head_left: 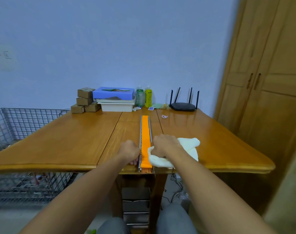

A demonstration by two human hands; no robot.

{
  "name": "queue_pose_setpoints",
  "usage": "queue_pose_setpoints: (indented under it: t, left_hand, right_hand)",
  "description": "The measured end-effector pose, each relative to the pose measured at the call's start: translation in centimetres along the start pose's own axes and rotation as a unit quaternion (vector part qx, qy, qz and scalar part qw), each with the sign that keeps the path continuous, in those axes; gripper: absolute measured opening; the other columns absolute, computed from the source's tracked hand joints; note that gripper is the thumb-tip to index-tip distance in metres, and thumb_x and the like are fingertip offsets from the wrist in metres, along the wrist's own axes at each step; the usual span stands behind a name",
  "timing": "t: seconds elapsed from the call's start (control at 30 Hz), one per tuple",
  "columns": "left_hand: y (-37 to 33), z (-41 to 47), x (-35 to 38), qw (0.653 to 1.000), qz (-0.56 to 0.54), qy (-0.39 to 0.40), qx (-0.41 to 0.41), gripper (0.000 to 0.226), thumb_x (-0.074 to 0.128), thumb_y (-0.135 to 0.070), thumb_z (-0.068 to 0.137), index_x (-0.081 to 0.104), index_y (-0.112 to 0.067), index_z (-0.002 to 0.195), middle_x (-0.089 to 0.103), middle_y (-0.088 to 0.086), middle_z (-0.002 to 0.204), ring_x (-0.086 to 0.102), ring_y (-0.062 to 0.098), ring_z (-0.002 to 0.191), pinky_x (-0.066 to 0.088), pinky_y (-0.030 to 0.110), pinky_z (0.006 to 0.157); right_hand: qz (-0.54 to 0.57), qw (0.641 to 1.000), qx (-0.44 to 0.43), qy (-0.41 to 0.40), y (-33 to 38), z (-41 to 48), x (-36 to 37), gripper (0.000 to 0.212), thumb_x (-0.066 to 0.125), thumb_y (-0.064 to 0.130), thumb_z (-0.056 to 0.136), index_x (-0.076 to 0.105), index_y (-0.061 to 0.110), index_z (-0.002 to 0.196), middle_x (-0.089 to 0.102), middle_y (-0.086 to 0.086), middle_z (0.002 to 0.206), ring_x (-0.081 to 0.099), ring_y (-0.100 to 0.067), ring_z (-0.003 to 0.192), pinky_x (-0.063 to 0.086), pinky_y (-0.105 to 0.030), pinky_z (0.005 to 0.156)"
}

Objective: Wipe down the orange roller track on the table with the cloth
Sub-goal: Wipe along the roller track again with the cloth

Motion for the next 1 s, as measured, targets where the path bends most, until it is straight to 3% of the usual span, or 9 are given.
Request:
queue_pose_setpoints:
  t: [0.13, 0.27, 0.47, 0.57, 0.8, 1.0]
  left_hand:
    - [0.1, -1.7, 0.0, 1.000, 0.013, -0.001, 0.002, 0.030, 0.058, -0.013, 0.100, 0.069, -0.004, 0.073, 0.067, 0.007, 0.056, 0.062, 0.012, 0.043, 0.049, 0.023, 0.047]
    - [0.1, -3.1, -0.2, 1.000, 0.019, 0.008, -0.002, 0.026, 0.060, -0.014, 0.099, 0.075, 0.001, 0.083, 0.073, 0.011, 0.065, 0.066, 0.016, 0.052, 0.056, 0.026, 0.055]
    - [-0.4, -5.2, 0.0, 0.998, 0.064, -0.003, 0.011, 0.018, 0.062, -0.017, 0.099, 0.071, -0.006, 0.088, 0.073, 0.010, 0.072, 0.065, 0.015, 0.054, 0.054, 0.024, 0.052]
    - [-0.2, -5.8, 0.3, 0.997, 0.070, -0.006, 0.010, 0.014, 0.060, -0.016, 0.100, 0.068, -0.008, 0.092, 0.076, 0.013, 0.084, 0.067, 0.017, 0.059, 0.057, 0.027, 0.057]
    - [-0.3, -6.4, 0.2, 0.995, 0.091, 0.007, 0.032, 0.013, 0.061, -0.015, 0.099, 0.069, -0.006, 0.094, 0.078, 0.015, 0.089, 0.067, 0.017, 0.062, 0.060, 0.029, 0.064]
    - [-0.5, -6.5, -1.1, 0.994, 0.094, 0.019, 0.053, 0.014, 0.058, -0.014, 0.102, 0.068, -0.005, 0.100, 0.074, 0.010, 0.079, 0.066, 0.015, 0.057, 0.056, 0.025, 0.053]
  right_hand:
    - [-0.002, 1.000, 0.003, 0.005, 0.5, -1.9, -0.4, 0.021, 0.058, 0.027, 0.089, 0.069, 0.019, 0.104, 0.063, -0.003, 0.090, 0.060, -0.026, 0.084, 0.044, -0.035, 0.067]
    - [-0.006, 1.000, -0.001, 0.013, 1.1, -3.4, -0.8, 0.013, 0.059, 0.027, 0.087, 0.065, 0.019, 0.096, 0.062, -0.002, 0.090, 0.061, -0.026, 0.085, 0.047, -0.036, 0.069]
    - [0.004, 0.999, 0.000, 0.032, 1.6, -5.7, -1.2, 0.031, 0.059, 0.032, 0.088, 0.070, 0.020, 0.114, 0.065, -0.004, 0.097, 0.062, -0.026, 0.087, 0.047, -0.035, 0.070]
    - [0.008, 0.999, 0.001, 0.035, 1.6, -6.8, -1.5, 0.028, 0.059, 0.031, 0.088, 0.070, 0.019, 0.111, 0.062, -0.004, 0.092, 0.061, -0.026, 0.085, 0.046, -0.035, 0.069]
    - [0.014, 0.999, -0.003, 0.040, 1.6, -8.9, -2.1, 0.014, 0.060, 0.032, 0.090, 0.059, 0.019, 0.093, 0.058, -0.001, 0.082, 0.058, -0.024, 0.079, 0.045, -0.035, 0.068]
    - [0.028, 0.998, -0.004, 0.063, 1.3, -9.7, -2.7, 0.014, 0.058, 0.030, 0.090, 0.062, 0.017, 0.096, 0.056, 0.000, 0.076, 0.055, -0.020, 0.072, 0.049, -0.036, 0.071]
Point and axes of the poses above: each hand's wrist, its own z-axis towards the middle knuckle, its own x-axis out of the palm, y = z × x, the point moved 5 cm from there along z, towards the middle knuckle
